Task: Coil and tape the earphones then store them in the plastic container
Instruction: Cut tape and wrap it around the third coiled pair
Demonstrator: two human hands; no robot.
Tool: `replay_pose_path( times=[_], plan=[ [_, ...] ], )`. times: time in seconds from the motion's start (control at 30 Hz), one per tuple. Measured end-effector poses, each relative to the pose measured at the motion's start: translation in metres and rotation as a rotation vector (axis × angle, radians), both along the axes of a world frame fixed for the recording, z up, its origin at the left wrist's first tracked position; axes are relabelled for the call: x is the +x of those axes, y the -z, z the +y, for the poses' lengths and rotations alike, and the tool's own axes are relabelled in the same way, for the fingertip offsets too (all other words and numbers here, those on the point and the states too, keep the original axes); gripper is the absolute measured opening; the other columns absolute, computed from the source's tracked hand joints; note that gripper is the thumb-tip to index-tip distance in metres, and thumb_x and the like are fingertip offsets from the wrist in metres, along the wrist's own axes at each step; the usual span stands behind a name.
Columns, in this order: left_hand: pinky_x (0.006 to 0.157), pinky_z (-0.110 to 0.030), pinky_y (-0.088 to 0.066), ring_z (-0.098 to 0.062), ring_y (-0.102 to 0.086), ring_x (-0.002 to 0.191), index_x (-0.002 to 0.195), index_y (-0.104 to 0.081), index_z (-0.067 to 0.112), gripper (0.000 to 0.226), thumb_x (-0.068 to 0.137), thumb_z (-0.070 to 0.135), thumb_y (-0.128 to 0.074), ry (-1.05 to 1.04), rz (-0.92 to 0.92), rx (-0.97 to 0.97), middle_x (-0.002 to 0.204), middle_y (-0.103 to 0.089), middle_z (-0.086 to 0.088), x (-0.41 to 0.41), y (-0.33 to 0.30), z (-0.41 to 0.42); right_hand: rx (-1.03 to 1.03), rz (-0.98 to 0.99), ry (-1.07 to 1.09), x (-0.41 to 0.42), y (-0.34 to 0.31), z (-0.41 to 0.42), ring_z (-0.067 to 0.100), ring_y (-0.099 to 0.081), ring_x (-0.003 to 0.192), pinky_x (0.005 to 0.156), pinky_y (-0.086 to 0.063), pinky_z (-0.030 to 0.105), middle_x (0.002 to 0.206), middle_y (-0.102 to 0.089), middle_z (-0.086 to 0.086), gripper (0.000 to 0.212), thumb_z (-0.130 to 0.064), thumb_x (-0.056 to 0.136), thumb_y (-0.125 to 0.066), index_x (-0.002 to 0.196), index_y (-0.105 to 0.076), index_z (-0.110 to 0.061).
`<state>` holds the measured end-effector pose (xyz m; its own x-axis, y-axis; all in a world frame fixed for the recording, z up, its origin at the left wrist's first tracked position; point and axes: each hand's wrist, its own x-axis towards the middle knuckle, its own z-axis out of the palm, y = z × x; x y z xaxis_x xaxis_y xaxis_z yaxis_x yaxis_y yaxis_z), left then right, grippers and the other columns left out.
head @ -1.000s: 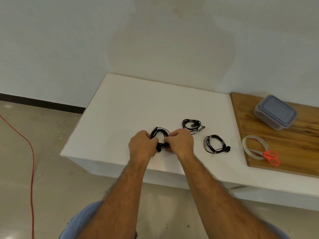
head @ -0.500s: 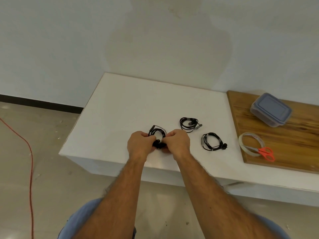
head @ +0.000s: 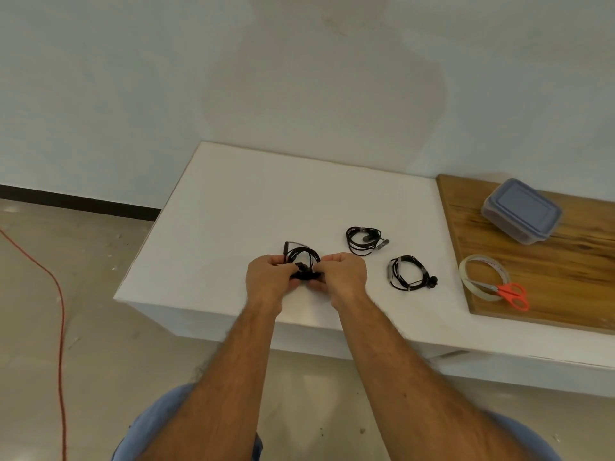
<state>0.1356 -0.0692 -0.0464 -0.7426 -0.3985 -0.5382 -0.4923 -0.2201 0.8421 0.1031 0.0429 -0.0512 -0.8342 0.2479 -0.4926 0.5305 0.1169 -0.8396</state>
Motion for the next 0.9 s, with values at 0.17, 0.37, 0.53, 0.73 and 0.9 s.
replay_pose_path(
  times=[0.17, 0.37, 0.53, 0.73, 0.9],
  plan=[
    [0.072, -0.038, -0.059, -0.02, -0.071, 0.071, 0.088, -0.07, 0.013, 0.014, 0.074, 0.014, -0.074, 0.134, -0.036, -0.386, 0.078, -0.073, -0.001, 0.0, 0.005, -0.001, 0.332, 0.092, -0.179, 0.0, -0.001, -0.004, 0.022, -0.07, 0.075, 0.069, -0.06, 0.042, 0.073, -0.07, -0.003, 0.019, -0.009, 0.07, -0.073, 0.062, -0.063, -0.023],
    [0.055, -0.025, -0.039, -0.013, -0.06, 0.071, 0.092, -0.072, 0.018, 0.016, 0.082, 0.031, -0.073, 0.257, -0.057, -0.688, 0.074, -0.063, 0.009, 0.004, -0.005, -0.002, 0.566, 0.096, -0.28, -0.001, -0.006, 0.001, 0.016, -0.065, 0.078, 0.06, -0.047, 0.025, 0.081, -0.07, -0.006, 0.003, -0.022, 0.079, -0.072, 0.082, -0.073, -0.022],
    [0.068, -0.023, -0.038, -0.012, -0.058, 0.081, 0.111, -0.066, 0.015, 0.036, 0.081, 0.033, -0.075, 0.224, -0.032, -0.662, 0.091, -0.068, 0.002, 0.005, -0.001, -0.005, 0.577, 0.134, -0.32, -0.004, -0.002, 0.003, 0.021, -0.069, 0.069, 0.065, -0.057, 0.031, 0.072, -0.07, -0.004, 0.008, -0.026, 0.082, -0.07, 0.074, -0.07, -0.022],
    [0.08, -0.033, -0.053, -0.023, -0.068, 0.08, 0.118, -0.065, 0.017, 0.036, 0.086, 0.032, -0.07, 0.221, 0.032, -0.639, 0.101, -0.071, -0.002, 0.003, 0.003, -0.004, 0.557, 0.186, -0.314, -0.004, 0.002, 0.006, 0.02, -0.068, 0.069, 0.069, -0.057, 0.034, 0.072, -0.069, -0.005, 0.013, -0.032, 0.083, -0.069, 0.074, -0.065, -0.025],
    [0.09, -0.036, -0.052, -0.026, -0.069, 0.09, 0.125, -0.062, 0.016, 0.035, 0.093, 0.032, -0.061, 0.209, 0.055, -0.654, 0.111, -0.07, -0.004, 0.004, 0.002, -0.004, 0.546, 0.22, -0.305, -0.004, 0.001, 0.007, 0.021, -0.068, 0.068, 0.07, -0.058, 0.037, 0.073, -0.069, -0.006, 0.013, -0.028, 0.086, -0.064, 0.074, -0.064, -0.024]
  ],
)
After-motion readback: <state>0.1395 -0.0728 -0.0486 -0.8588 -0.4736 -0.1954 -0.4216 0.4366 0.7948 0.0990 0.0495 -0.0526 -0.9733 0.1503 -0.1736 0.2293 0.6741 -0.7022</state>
